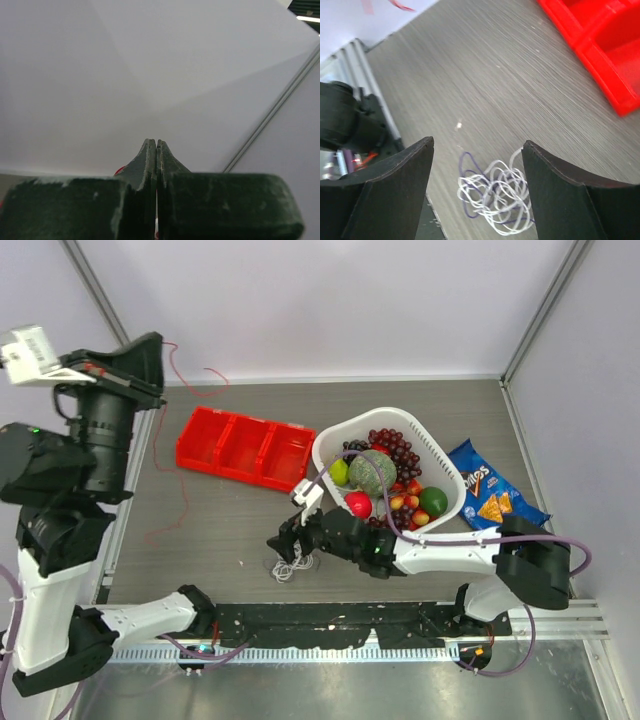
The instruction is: Untangle the cables
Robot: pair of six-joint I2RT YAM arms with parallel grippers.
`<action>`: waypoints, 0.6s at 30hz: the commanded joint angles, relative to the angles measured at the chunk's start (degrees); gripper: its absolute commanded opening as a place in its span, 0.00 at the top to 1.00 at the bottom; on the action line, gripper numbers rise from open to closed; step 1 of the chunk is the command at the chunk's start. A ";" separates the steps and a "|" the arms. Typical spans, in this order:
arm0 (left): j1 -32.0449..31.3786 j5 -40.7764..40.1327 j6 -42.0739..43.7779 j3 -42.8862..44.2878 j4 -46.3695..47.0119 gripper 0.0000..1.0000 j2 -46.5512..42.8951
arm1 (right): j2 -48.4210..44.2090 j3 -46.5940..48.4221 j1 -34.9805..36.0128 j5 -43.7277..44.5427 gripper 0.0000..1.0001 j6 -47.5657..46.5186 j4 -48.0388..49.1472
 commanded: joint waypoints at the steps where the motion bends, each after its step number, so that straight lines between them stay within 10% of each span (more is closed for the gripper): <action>1: -0.04 -1.50 -3.15 -1.88 -5.10 1.00 -1.19 | -3.34 10.55 -0.45 -7.86 0.23 0.99 -13.26; 18: 0.05 -3.53 -23.98 -17.43 -13.82 1.00 -11.13 | 3.59 30.60 -6.08 -15.77 0.23 0.82 -8.81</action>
